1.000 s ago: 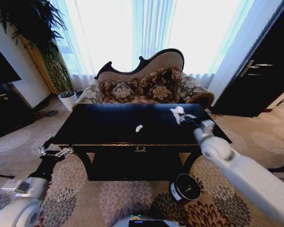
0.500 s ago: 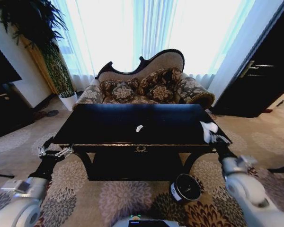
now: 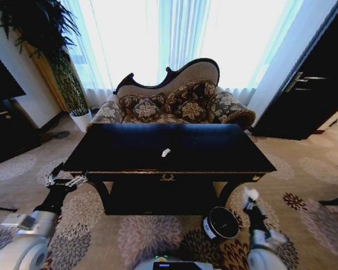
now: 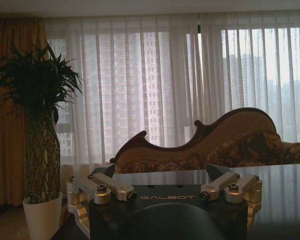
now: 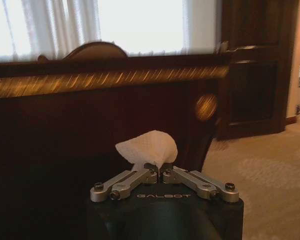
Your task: Move to the front of the table and place the trash on the table into the trash bin.
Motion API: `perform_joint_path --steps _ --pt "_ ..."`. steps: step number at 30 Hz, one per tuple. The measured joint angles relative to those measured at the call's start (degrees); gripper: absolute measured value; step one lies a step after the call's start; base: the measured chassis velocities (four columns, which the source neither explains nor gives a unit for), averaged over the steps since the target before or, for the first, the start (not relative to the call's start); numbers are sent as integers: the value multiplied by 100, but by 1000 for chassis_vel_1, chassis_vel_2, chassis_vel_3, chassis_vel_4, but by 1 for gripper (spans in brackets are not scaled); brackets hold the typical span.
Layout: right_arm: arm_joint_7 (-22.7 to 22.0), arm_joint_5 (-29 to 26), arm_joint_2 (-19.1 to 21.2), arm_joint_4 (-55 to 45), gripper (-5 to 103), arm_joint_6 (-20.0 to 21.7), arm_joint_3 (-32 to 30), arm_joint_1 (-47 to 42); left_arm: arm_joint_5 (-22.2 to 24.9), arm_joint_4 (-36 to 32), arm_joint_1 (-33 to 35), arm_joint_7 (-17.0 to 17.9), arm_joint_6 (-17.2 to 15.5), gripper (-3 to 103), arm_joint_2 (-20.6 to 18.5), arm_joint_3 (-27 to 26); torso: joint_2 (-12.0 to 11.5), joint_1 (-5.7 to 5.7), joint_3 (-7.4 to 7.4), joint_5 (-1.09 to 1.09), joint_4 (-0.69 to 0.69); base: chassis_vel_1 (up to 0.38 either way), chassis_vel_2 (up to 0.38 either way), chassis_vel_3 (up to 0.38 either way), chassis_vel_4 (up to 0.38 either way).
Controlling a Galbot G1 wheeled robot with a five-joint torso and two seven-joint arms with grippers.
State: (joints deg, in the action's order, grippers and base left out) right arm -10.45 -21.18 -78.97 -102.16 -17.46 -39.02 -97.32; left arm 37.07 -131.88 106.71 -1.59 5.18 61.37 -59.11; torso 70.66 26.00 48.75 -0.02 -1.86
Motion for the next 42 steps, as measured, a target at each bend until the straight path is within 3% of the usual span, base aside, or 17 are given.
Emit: perform_joint_path --steps 10,15,18,23,28,36,40,42 --pt "-218 663 136 2114 1 -276 689 896 0 0 0 0 0 100 0 0 0 0 0 1 0 0 0 0 0" --pt "-254 481 289 3183 1 -303 910 1390 0 0 0 0 0 100 0 0 0 0 0 2 0 0 0 0 0" --pt "-322 53 390 3880 1 -181 1151 1745 0 0 0 0 0 100 0 0 -1 0 1 3 0 0 0 0 0" --pt "-375 282 440 4861 1 -208 1272 2510 0 0 0 0 0 100 0 0 0 0 0 2 0 0 0 0 0" --pt "-495 396 450 5446 1 -63 1344 3140 0 0 0 0 0 100 0 0 -1 1 1 1 2 0 0 0 0" --pt "-501 369 429 5804 -2 115 1359 3387 0 0 0 0 0 100 0 0 -1 1 1 3 1 0 0 0 0" --pt "-481 190 439 5881 18 236 1345 3354 0 0 0 0 0 100 0 0 -1 1 1 2 0 0 0 0 0" --pt "-479 90 448 5888 18 268 1341 3351 0 0 0 0 0 100 0 0 -1 1 0 1 -1 0 0 0 0"
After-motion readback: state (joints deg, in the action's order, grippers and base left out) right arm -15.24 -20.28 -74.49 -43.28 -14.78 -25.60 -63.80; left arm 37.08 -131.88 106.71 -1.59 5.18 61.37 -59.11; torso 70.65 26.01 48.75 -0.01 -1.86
